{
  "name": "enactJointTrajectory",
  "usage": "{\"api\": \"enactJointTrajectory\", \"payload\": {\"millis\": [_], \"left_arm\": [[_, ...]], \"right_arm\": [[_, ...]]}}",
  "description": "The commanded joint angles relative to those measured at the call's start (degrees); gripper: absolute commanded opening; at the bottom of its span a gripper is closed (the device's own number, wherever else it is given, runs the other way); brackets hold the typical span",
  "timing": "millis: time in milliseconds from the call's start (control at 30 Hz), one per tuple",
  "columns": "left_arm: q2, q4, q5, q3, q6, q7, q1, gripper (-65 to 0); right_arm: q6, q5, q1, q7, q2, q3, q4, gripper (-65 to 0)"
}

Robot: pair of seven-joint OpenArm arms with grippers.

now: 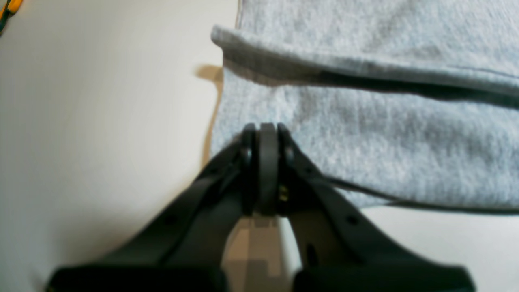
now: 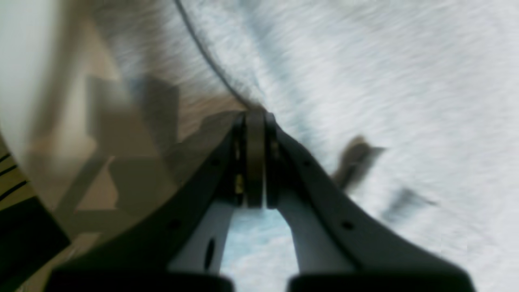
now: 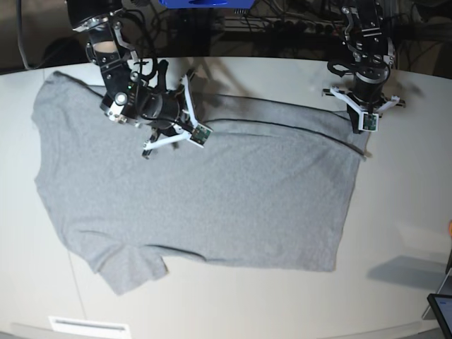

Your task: Fold the T-shirt properly

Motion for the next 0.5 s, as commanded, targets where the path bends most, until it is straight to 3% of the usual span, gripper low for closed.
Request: {"api": "enactJointTrajectory", "payload": {"millis": [0, 467], "left_arm": [[-0.48, 0.02, 0.92, -0.25, 0.38, 2.17, 0.53, -63.2], [-0.48, -0.07, 0.92, -0.25, 0.38, 2.17, 0.53, -63.2]], "right_arm": [[-0.05, 0.76, 1.14, 0.96, 0.06, 0.08, 0.93, -64.9], [-0.05, 0.76, 6.41, 0.96, 0.15, -0.01, 1.37, -65.0]]}}
